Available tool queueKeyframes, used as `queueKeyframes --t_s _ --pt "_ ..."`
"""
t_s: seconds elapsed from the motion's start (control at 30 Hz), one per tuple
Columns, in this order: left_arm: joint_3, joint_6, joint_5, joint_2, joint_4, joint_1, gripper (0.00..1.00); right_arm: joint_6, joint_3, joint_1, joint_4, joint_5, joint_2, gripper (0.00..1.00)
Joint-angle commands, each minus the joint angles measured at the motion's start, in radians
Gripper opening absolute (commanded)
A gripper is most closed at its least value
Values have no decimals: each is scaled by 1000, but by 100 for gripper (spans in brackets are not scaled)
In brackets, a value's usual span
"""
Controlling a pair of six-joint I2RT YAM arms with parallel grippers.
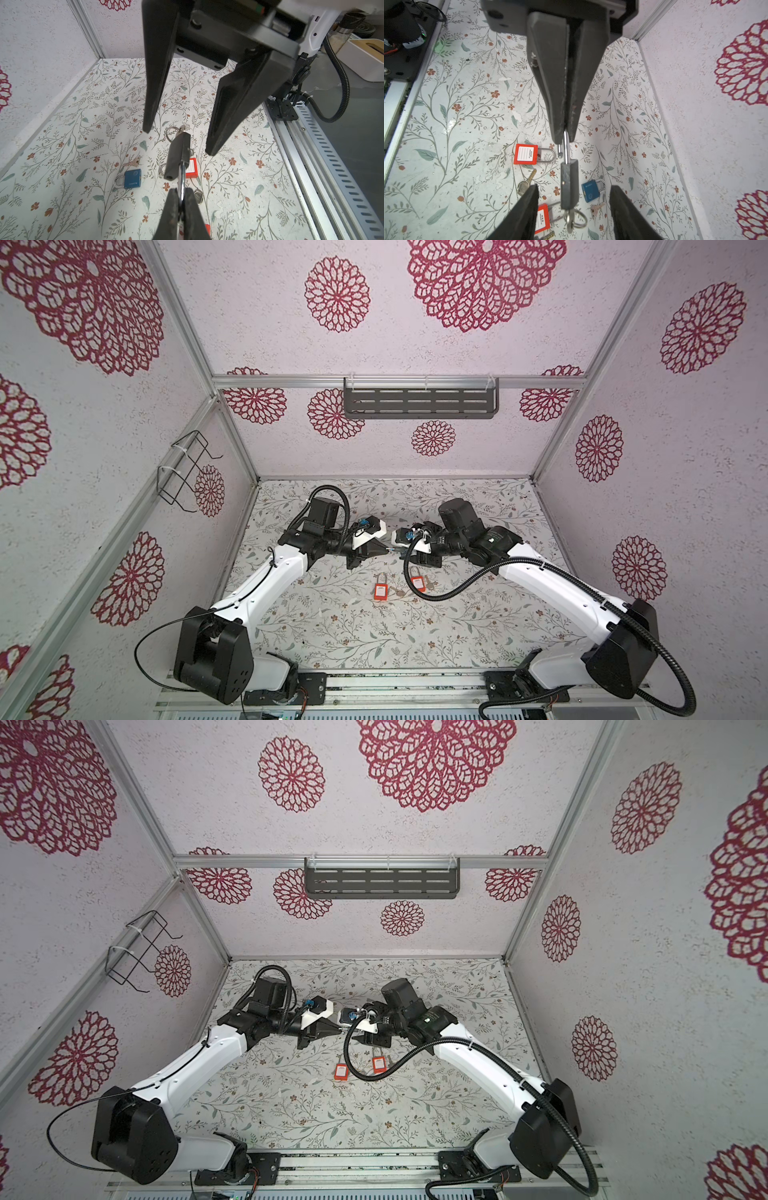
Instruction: Lock with the key
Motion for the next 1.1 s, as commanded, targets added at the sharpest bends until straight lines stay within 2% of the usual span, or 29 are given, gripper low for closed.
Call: queueKeyframes --t_s 0.0,0.17,0.4,0.63,0.87,1.07 --pt "13 -19 28 -31 1 2 0 12 59 -13 -100 5 -34 58" --pt "-15 -64 34 -68 66 0 0 40 86 -24 -184 -11 -10 57" --pt "-55 -97 42 -103 99 -11 0 57 137 -26 -198 -46 55 52" --pt "-76 -132 31 -115 158 -19 0 56 209 -26 -231 -133 121 42" --pt "-74 -148 42 -105 187 -23 0 53 217 -26 -251 -138 141 33" --pt "-76 -148 45 -101 187 -23 0 45 213 -26 -240 -165 138 21"
